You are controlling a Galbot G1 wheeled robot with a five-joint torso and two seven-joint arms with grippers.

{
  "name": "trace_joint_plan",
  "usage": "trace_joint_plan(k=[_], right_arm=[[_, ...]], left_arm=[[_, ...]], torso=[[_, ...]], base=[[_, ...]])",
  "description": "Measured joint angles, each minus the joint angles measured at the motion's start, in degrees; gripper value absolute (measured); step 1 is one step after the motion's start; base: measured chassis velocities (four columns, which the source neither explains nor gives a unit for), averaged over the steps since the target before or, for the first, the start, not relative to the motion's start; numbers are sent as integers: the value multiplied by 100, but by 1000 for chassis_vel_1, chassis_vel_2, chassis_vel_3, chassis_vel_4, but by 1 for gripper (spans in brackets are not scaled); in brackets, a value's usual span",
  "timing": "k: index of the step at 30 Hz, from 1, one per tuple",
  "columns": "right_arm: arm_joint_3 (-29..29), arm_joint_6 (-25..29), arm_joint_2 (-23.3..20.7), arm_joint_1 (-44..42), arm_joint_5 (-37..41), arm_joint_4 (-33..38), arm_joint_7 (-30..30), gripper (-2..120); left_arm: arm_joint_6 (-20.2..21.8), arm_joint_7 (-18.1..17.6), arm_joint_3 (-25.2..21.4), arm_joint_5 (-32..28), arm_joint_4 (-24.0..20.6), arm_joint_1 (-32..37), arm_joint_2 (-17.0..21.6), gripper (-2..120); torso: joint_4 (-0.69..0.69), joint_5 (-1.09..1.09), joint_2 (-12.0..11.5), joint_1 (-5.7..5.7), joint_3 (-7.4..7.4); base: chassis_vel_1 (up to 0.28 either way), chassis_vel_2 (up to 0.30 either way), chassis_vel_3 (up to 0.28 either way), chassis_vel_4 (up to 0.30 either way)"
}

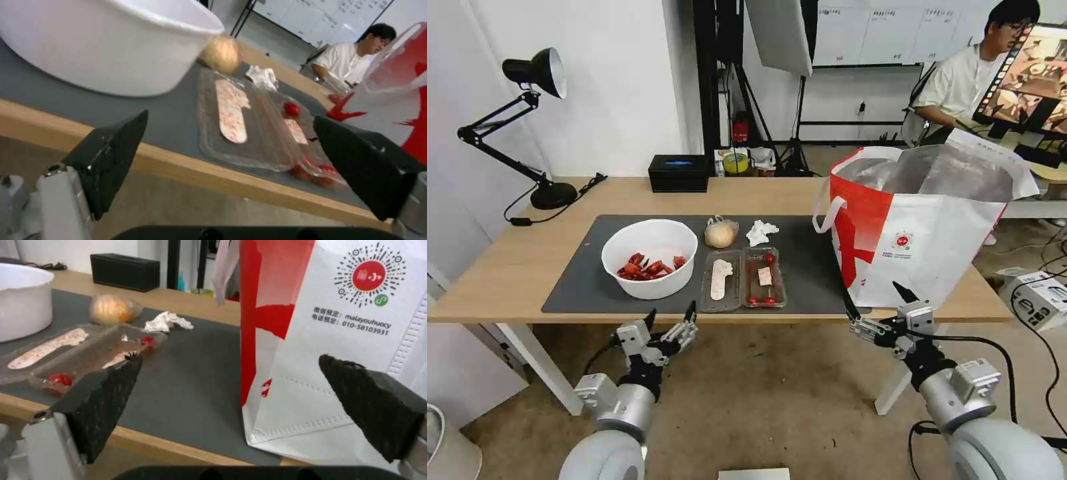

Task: Pick up the trash from the table and place it into the takeout bag.

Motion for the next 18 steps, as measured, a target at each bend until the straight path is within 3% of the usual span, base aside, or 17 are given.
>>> trace_joint_plan(k=[3,6,11,16,18], right_arm=[[-20,2,13,0,-26,-18,0,100],[-40,6,28,-1,-52,-40,0,100],[-58,8,38,-6,-73,-50,0,100],[-63,17,64,-32,-103,-52,1,100],[-60,23,73,-59,-123,-50,4,100]], left_arm=[[41,-6,97,-137,13,-17,12,100],[-111,218,211,727,194,-85,93,100],[-122,317,311,868,233,-141,166,100],[-36,301,354,492,222,-145,182,100],[139,264,426,-90,129,-134,180,100]], torso=[[0,0,0,0,0],[0,0,0,0,0],[0,0,0,0,0],[0,0,0,0,0],[0,0,0,0,0]], base=[[0,0,0,0],[0,0,0,0],[0,0,0,0],[0,0,0,0],[0,0,0,0]])
